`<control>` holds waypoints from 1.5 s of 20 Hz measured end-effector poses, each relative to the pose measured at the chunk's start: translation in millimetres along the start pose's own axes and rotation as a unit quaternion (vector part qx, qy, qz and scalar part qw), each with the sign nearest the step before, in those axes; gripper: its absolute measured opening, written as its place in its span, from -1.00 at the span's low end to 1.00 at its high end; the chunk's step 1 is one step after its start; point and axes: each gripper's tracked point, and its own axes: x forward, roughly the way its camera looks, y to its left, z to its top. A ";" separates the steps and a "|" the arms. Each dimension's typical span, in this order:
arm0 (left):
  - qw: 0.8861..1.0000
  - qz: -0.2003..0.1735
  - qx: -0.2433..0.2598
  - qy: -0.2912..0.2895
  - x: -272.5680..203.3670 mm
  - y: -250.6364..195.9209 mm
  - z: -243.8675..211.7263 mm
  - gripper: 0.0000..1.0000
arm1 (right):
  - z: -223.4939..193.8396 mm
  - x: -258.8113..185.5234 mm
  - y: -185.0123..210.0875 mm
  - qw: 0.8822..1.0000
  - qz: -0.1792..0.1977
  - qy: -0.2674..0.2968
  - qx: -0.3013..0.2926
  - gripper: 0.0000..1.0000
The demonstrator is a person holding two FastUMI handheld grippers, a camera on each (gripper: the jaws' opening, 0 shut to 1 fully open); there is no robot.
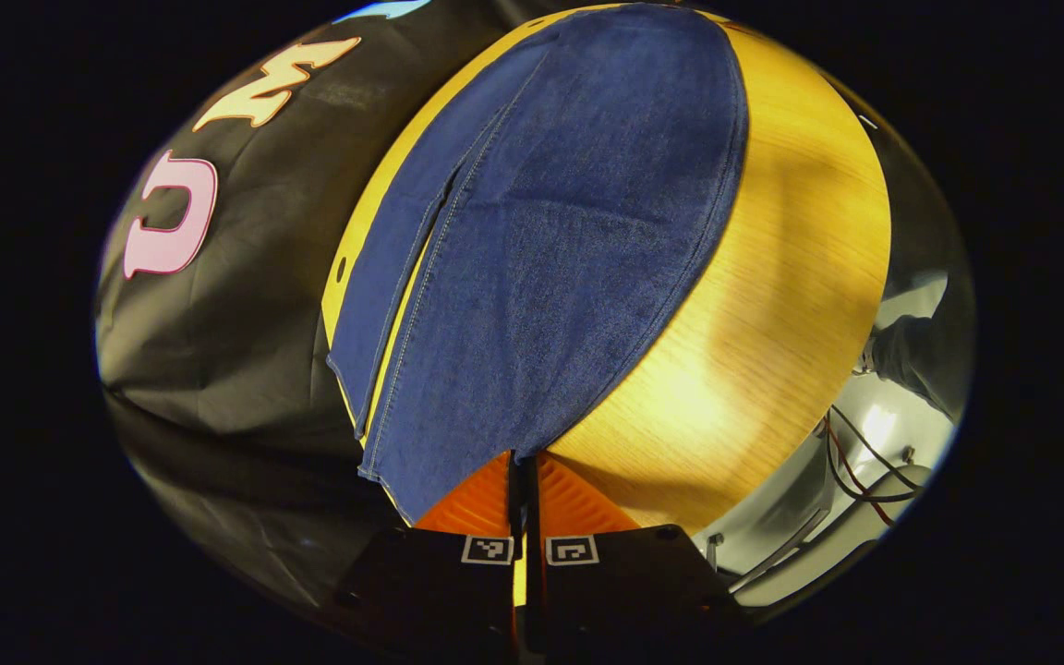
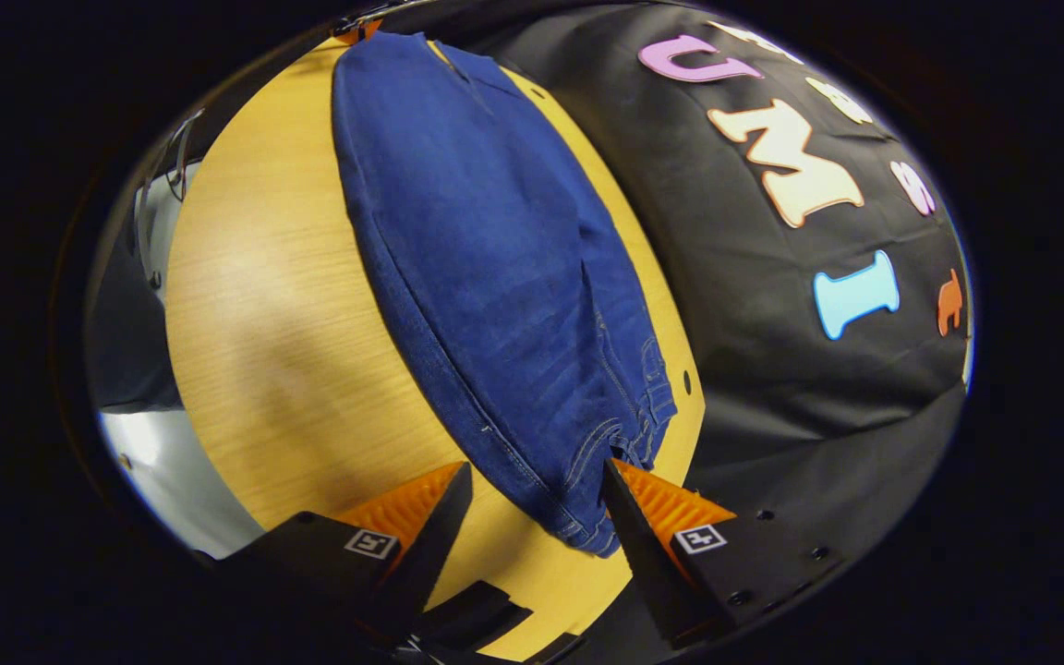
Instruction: Grasp the waist and the cuffs of the jeans and fold them to make the two legs overlap; first hold the waist and fold one-third of the jeans toward the cuffs, then hold the cuffs and fold the remaining one-third in the same direction to finish folding.
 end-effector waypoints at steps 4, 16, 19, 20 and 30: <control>1.000 0.001 0.000 0.003 -0.1 -1.4 -1.1 -1.00 | -1.5 21.4 -2.7 1.000 0.000 0.004 -0.019 0.31; 0.994 -0.017 -0.100 0.037 -2.8 6.6 1.3 -1.00 | 14.5 16.9 -28.1 0.996 -0.019 0.000 0.084 -0.94; 0.991 0.002 -0.129 0.033 -8.4 29.3 8.5 -1.00 | 29.1 7.9 -53.5 0.990 -0.049 -0.009 0.130 -0.94; 0.989 0.010 -0.142 0.030 -9.5 38.8 13.1 -1.00 | 34.3 8.5 -63.0 0.988 -0.057 -0.012 0.141 -0.94; 0.986 0.083 -0.141 0.009 -2.9 166.0 64.0 -1.00 | 85.0 43.6 -175.1 0.966 -0.137 -0.053 0.212 -0.92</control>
